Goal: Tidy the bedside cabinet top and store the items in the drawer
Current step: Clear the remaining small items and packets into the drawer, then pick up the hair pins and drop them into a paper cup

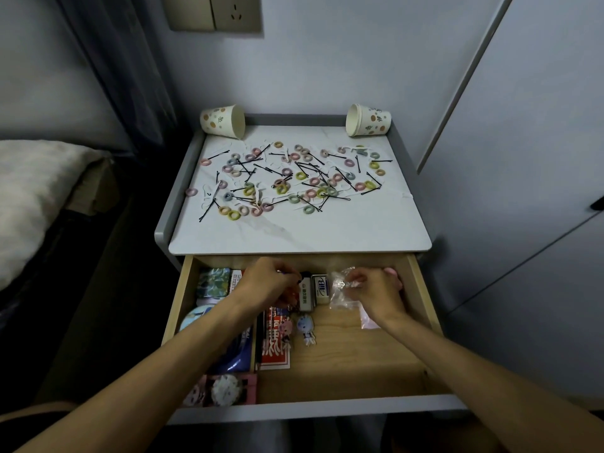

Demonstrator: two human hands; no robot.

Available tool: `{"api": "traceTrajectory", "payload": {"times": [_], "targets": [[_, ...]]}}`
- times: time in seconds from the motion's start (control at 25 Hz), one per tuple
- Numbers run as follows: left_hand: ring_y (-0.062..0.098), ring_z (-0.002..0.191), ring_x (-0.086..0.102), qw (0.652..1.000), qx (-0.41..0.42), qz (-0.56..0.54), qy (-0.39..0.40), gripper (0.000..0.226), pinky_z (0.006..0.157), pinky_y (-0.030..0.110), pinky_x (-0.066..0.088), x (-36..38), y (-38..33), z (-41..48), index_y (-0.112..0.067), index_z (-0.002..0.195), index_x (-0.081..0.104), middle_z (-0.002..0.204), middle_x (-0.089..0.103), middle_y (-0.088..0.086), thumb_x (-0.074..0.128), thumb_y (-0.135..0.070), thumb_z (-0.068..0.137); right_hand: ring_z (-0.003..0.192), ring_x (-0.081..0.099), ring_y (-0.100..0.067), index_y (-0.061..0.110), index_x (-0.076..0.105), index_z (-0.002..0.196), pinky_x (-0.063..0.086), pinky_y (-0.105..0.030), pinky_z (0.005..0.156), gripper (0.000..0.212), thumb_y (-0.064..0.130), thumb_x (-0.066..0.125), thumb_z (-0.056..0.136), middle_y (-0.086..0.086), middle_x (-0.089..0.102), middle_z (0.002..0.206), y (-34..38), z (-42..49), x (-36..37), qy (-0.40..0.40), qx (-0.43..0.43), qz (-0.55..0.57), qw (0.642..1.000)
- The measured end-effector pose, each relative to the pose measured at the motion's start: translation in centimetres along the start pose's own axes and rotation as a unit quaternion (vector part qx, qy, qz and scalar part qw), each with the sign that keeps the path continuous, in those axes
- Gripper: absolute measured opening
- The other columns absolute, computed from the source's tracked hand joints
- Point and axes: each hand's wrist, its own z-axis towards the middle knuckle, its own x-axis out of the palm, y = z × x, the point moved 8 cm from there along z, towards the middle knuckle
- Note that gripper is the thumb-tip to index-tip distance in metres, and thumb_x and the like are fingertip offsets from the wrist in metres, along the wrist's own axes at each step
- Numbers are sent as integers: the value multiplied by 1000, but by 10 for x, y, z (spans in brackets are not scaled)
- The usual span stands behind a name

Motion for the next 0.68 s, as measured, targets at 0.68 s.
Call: {"api": "traceTrajectory", "payload": {"times": [0.68], "targets": [[23, 75, 71, 989, 122, -83, -27, 14, 65, 27, 60, -48, -169, 45, -3, 101, 68, 95, 73, 16, 54, -7, 98, 89, 61, -12, 13, 68, 109, 47, -22, 78, 27, 12, 74, 83, -4, 69, 105, 132, 117, -148, -45, -149, -56, 986]]}}
